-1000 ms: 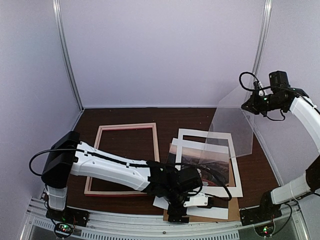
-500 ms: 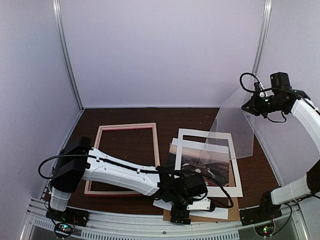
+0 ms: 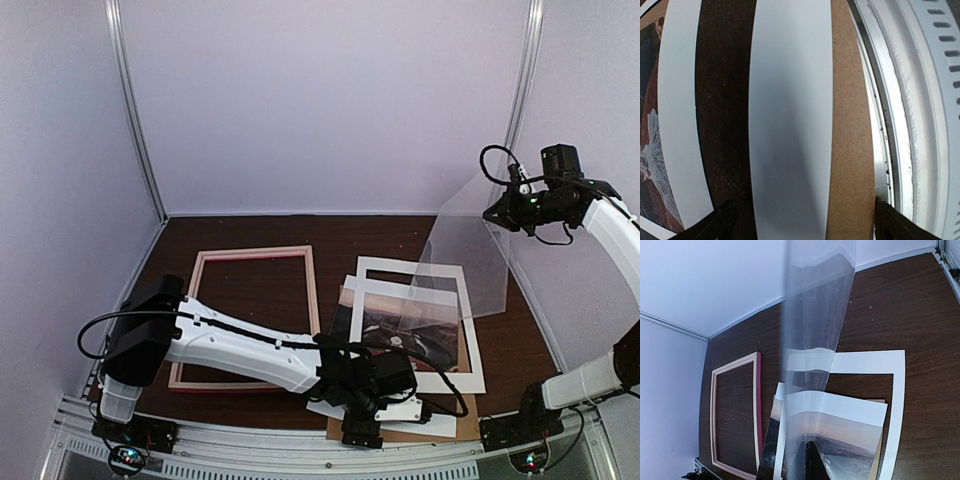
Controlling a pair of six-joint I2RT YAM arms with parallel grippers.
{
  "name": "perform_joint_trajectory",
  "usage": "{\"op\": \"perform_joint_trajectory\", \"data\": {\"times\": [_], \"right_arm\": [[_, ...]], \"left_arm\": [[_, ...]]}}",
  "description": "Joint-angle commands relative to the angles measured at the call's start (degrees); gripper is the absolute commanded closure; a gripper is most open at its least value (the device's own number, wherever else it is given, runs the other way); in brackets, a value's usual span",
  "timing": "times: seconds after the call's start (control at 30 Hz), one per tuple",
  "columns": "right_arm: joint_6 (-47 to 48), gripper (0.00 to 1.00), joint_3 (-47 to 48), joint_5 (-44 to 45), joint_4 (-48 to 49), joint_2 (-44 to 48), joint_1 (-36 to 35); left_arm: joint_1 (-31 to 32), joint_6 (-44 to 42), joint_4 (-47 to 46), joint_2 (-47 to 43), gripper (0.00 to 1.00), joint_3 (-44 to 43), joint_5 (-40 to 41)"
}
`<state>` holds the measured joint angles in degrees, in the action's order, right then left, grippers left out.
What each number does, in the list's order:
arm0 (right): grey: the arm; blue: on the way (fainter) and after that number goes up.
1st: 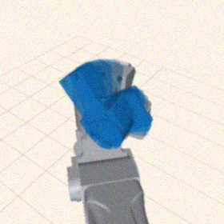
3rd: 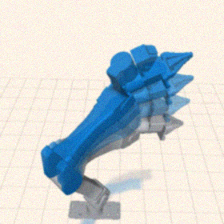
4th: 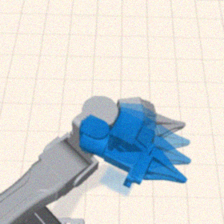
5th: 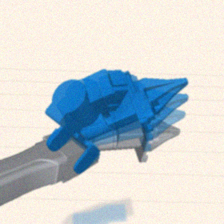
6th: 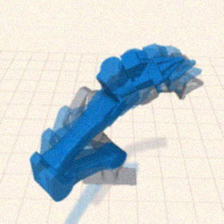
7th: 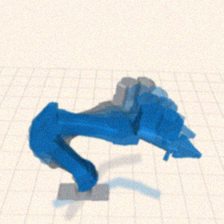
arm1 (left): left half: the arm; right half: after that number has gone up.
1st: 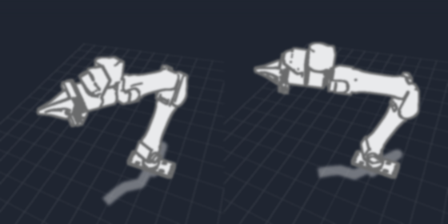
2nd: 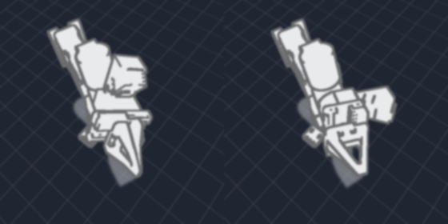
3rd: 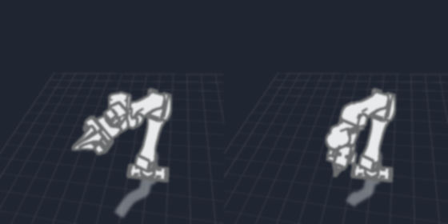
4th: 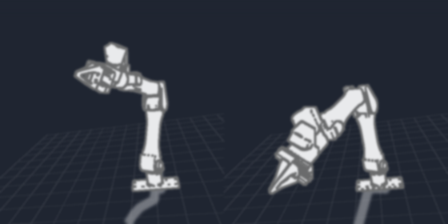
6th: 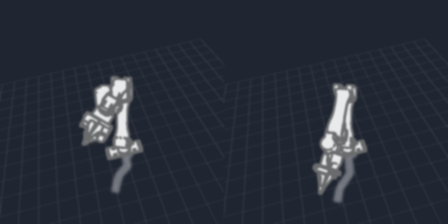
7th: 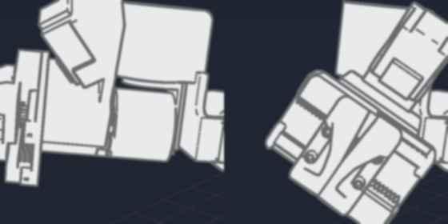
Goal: Put the photo into the frame
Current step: Move the backboard to the center of the board.
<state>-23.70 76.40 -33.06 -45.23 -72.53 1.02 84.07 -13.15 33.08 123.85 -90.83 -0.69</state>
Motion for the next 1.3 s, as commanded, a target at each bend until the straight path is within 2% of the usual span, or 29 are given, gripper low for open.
{"op": "perform_joint_trajectory", "data": {"times": [0.0,0.53,1.27], "right_arm": [[0.6,1.0,0.4,-0.9,1.3,1.1,0.5],[0.4,1.0,0.1,-1.3,1.2,1.6,0.5],[0.0,1.0,-0.2,-2.0,1.5,1.6,0.4]], "left_arm": [[-0.9,3.0,-1.7,3.0,0.06,-2.6,4.2],[-5.5,8.0,-0.8,8.4,0.09,-9.3,5.2],[-9.8,7.6,-3.1,7.7,0.09,-8.6,2.8]]}}
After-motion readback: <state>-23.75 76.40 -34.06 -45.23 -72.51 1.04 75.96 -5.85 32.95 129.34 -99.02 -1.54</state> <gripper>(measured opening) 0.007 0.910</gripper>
